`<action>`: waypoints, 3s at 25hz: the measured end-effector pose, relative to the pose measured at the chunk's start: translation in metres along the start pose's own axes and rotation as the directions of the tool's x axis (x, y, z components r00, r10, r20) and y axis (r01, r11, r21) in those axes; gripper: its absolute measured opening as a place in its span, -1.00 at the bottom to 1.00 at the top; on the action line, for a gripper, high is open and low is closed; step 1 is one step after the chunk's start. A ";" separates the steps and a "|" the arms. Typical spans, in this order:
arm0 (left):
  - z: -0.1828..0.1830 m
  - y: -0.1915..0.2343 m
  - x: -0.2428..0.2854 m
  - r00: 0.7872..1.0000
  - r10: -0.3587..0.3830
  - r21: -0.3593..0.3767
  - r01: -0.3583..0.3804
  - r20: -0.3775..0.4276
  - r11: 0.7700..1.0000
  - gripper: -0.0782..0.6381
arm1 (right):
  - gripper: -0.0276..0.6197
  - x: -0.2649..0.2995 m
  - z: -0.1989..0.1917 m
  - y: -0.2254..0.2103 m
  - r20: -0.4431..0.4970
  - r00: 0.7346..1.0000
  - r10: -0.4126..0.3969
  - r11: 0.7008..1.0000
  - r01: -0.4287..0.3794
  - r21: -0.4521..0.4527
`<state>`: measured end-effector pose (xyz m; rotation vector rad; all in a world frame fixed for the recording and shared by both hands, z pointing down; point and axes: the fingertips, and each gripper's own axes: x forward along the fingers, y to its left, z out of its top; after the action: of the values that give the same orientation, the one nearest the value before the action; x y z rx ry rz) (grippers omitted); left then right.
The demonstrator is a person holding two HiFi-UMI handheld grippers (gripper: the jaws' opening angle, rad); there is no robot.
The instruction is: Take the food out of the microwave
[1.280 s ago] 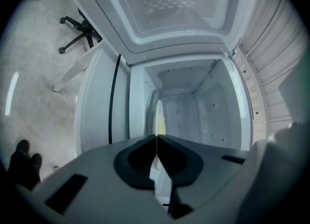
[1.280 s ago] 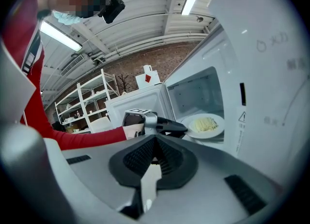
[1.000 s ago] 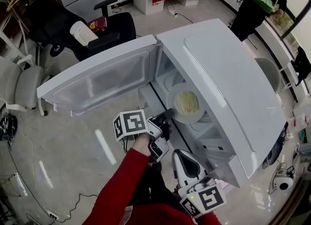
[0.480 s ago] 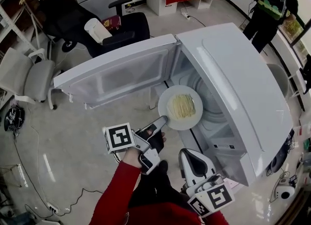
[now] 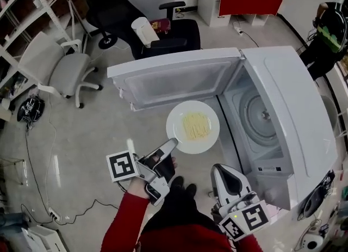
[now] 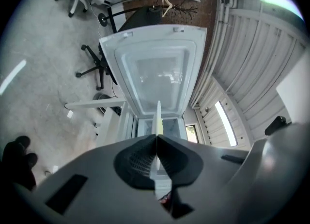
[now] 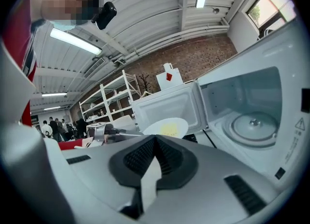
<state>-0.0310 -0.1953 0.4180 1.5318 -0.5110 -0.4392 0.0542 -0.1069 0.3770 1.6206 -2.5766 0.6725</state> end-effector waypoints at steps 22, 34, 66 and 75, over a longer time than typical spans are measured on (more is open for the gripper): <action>0.001 -0.017 -0.108 0.989 0.022 -0.012 -0.021 0.144 1.000 -0.73 | -0.89 0.012 0.004 0.041 -0.007 0.995 0.099 0.992 -0.100 -0.073; -0.003 -0.024 -0.108 0.992 0.010 0.008 -0.011 0.128 1.000 -0.73 | -0.89 0.008 0.003 0.045 0.003 0.995 0.097 0.992 -0.096 -0.080; -0.004 -0.028 -0.102 0.995 0.001 -0.001 -0.001 0.096 1.000 -0.73 | -0.89 0.004 0.003 0.047 -0.007 0.997 0.071 0.992 -0.071 -0.104; 0.001 -0.028 -0.099 0.996 0.001 -0.005 -0.001 0.094 1.000 -0.73 | -0.89 0.011 0.003 0.053 -0.024 0.997 0.079 0.984 -0.082 -0.159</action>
<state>-0.1114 -0.1397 0.3860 1.5109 -0.5838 -0.5135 0.0044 -0.0980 0.3584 1.4641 -2.6199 0.4671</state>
